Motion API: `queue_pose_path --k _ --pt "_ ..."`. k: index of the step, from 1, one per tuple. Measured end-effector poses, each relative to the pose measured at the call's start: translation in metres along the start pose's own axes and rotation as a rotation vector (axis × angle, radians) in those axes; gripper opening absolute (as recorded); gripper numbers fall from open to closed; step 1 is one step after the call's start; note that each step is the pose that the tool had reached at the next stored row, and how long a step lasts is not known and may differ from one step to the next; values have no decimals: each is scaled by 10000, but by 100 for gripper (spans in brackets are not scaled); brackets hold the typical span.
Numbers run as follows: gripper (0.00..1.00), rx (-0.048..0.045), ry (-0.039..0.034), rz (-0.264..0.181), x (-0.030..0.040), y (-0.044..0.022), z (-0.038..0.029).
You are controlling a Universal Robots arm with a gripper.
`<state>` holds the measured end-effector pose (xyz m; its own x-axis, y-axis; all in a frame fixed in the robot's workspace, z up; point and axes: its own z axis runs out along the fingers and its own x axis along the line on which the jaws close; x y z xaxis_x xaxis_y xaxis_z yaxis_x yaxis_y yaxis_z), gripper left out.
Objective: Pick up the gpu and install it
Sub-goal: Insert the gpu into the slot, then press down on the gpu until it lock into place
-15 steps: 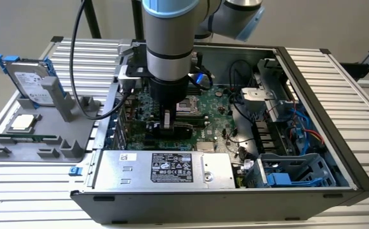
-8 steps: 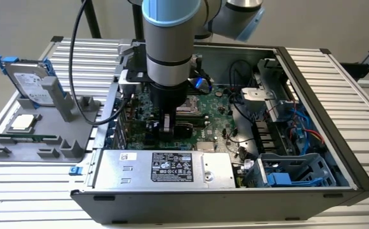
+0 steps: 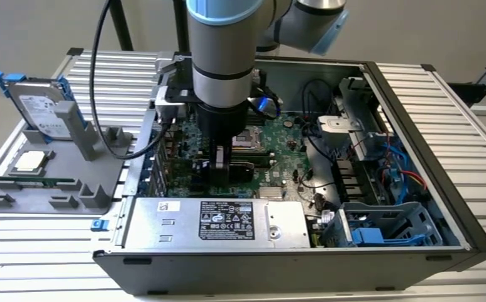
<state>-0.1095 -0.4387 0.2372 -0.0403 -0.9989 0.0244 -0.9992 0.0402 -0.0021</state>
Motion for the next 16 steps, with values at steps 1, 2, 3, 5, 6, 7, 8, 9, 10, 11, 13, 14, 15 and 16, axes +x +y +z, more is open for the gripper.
queue_pose_path --k 1,2,3,5,6,7,8,9,10,11,13,14,15,16 --pt "100 0 0 0 1 0 -44" --pt "100 0 0 -1 2 0 -93" --pt "100 0 1 -1 4 0 -135" --pt "100 -2 4 -1 6 -1 -227" --pt "100 1 0 -1 7 -1 -271" --pt "100 -1 9 -1 8 -1 -318" --pt "100 0 14 -2 9 -1 -365" --pt "100 0 20 -2 10 -2 -407" --pt "100 0 31 -2 11 -2 -437" --pt "100 2 40 -1 11 -1 -441" --pt "0 3 45 -1 11 -1 -441" --pt "0 2 48 -1 11 -1 -441" --pt "0 2 51 -2 11 -1 -442" --pt "0 3 53 -2 11 -1 -441"
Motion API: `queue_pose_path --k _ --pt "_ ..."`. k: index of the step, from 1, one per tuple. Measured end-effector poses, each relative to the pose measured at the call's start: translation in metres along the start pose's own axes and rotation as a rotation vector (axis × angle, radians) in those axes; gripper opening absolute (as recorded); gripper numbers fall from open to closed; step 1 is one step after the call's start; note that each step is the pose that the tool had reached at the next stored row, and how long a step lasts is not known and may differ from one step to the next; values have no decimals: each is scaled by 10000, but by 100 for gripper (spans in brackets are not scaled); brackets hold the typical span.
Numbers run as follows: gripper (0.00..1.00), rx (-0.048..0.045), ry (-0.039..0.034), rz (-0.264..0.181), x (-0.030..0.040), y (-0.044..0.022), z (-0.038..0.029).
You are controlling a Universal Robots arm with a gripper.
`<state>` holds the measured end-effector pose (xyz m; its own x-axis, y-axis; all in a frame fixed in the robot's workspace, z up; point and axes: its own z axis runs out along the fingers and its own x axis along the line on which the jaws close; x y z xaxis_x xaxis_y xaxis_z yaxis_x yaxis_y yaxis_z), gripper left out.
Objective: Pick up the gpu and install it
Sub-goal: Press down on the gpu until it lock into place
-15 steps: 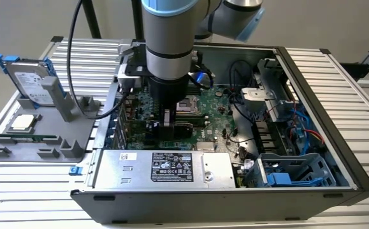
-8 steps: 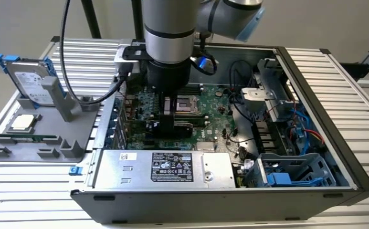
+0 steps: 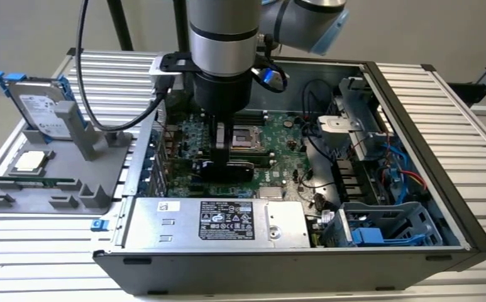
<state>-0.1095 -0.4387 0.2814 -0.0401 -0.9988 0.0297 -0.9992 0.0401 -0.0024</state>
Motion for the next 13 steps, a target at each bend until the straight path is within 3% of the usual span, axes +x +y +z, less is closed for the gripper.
queue_pose_path --k 13 --pt "0 4 105 0 0 0 0"
